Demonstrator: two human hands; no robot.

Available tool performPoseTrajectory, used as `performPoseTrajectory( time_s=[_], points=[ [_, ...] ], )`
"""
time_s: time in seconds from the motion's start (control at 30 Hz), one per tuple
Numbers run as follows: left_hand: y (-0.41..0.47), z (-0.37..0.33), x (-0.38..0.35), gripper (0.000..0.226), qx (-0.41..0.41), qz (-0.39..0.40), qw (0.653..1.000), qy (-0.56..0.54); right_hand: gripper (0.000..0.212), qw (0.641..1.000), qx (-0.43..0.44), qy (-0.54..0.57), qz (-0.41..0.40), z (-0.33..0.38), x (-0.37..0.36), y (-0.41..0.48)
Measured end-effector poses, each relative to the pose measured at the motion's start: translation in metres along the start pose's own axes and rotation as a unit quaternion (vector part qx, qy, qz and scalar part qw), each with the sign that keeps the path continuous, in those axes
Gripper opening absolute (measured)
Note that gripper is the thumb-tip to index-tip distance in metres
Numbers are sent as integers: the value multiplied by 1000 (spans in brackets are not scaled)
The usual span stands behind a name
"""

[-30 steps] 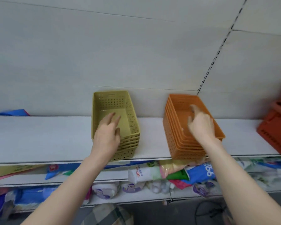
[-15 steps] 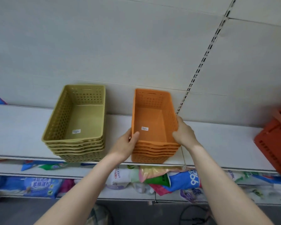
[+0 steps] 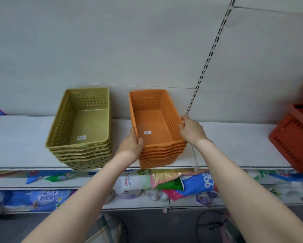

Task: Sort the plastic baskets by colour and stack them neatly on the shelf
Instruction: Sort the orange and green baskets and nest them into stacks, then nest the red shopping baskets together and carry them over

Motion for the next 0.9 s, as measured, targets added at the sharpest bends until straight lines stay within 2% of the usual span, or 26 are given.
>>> performPoseTrajectory(
  time_s=[0.1, 0.17, 0.23, 0.33, 0.43, 0.63, 0.9],
  points=[
    [-2, -10, 11, 45, -26, -39, 996, 77, 40, 997, -5, -52, -61, -4, 25, -30],
    [-6, -26, 14, 53, -56, -71, 982, 168, 39, 990, 8, -83, -118, -11, 48, -59],
    [-14, -48, 8, 57, -80, -82, 970, 215, 37, 978, 22, -117, -171, -25, 70, -92],
    [-24, -90, -18, 53, -119, -42, 968, 219, 35, 967, 7, -155, -202, -63, 98, -135],
    [-33, -144, -62, 41, -181, -2, 949, 257, 34, 956, -18, -176, -234, -114, 132, -177],
    [-39, -266, -177, 39, -264, 32, 929, 259, 30, 919, -35, -259, -296, -218, 225, -263],
    [-27, -430, -319, 42, -339, 65, 920, 184, 41, 850, -77, -289, -433, -345, 386, -355]
  ],
)
Point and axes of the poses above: each hand's wrist, its own y-axis towards the middle knuckle, its own x-axis out of the back of the hand, z = x × y, the point moved 9 cm from there along y, towards the middle knuckle, and after that the axes turned 13 degrees about z, right-handed, at the moved point
